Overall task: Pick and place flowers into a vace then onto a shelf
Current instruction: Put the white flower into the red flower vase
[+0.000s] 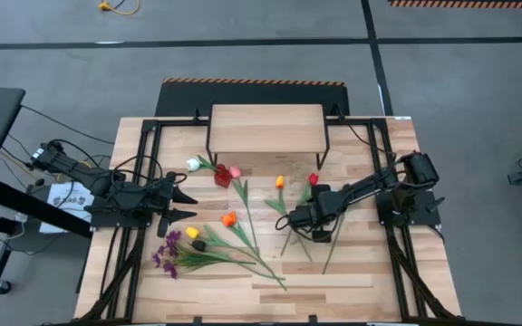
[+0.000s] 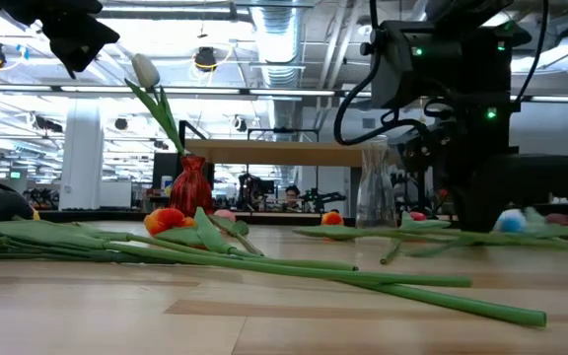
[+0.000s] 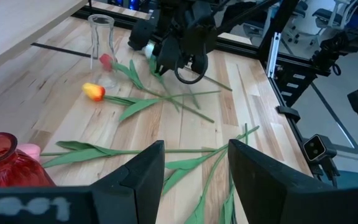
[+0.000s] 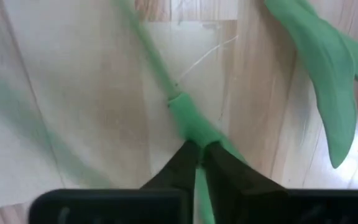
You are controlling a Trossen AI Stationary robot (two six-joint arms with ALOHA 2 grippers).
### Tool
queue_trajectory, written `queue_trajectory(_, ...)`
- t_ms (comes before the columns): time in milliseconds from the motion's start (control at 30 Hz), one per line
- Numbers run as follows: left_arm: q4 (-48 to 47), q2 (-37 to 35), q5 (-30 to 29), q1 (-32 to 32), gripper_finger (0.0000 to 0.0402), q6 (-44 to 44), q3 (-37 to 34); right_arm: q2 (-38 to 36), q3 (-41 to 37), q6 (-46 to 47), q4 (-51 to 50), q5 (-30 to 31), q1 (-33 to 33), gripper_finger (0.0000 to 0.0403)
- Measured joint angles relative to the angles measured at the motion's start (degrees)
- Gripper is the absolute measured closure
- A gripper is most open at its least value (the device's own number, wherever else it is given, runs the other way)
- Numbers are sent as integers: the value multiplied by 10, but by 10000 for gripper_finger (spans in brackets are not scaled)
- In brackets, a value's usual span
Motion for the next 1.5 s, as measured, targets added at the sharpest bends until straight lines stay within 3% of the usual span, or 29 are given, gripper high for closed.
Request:
queue_trajectory(400,0,0,1,0,235,0,0,14,92,29,-102,26,30,402)
queue_trajectory(1000,0,0,5,0,235,-13,0,12,217,30,-271,151,105,403)
queue_trajectory(1267,31,0,29,0,235,-14,0,11,263,26,-318,271,159,403)
queue_trajectory(1500,71,15,29,0,235,-8,0,10,287,-37,-303,414,200,403)
